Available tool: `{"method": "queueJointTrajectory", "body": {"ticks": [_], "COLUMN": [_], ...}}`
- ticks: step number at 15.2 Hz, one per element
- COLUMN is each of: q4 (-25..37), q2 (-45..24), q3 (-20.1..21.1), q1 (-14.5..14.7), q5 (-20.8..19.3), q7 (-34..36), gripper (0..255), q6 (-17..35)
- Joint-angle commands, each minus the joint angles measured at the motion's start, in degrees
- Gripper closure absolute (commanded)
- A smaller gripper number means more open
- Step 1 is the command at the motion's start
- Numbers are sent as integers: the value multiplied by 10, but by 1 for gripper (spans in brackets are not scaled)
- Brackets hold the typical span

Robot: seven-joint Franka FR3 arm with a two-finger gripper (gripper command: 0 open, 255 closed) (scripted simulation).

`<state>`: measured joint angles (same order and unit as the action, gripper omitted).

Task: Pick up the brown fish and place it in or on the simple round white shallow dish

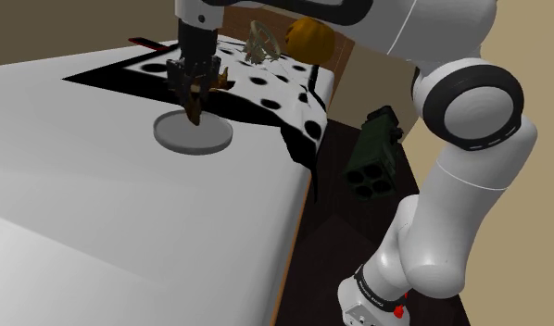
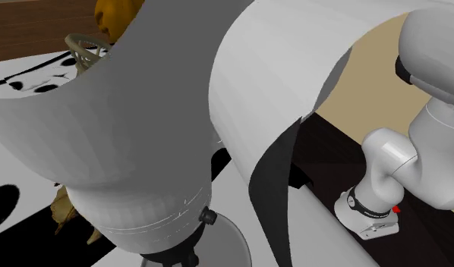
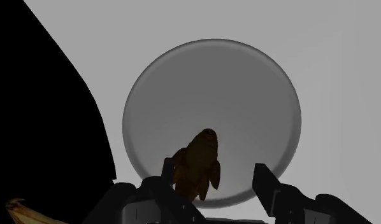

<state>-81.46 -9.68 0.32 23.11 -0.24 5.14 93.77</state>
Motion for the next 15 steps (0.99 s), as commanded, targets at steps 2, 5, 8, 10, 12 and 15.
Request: {"method": "queueJointTrajectory", "body": {"ticks": [2,5,8,10,12,15], "q4": [-10,39,132,132,132,132], "q2": [2,-17,-43,-43,-43,-43], "q3": [-1,2,2,2,2,2], "q1": [-1,3,3,3,3,3], "q5": [1,-1,-1,-1,-1,-1], "q7": [-2,5,5,5,5,5], "gripper": [0,0,0,0,0,0], "q6": [-28,-57,-124,-124,-124,-124]}}
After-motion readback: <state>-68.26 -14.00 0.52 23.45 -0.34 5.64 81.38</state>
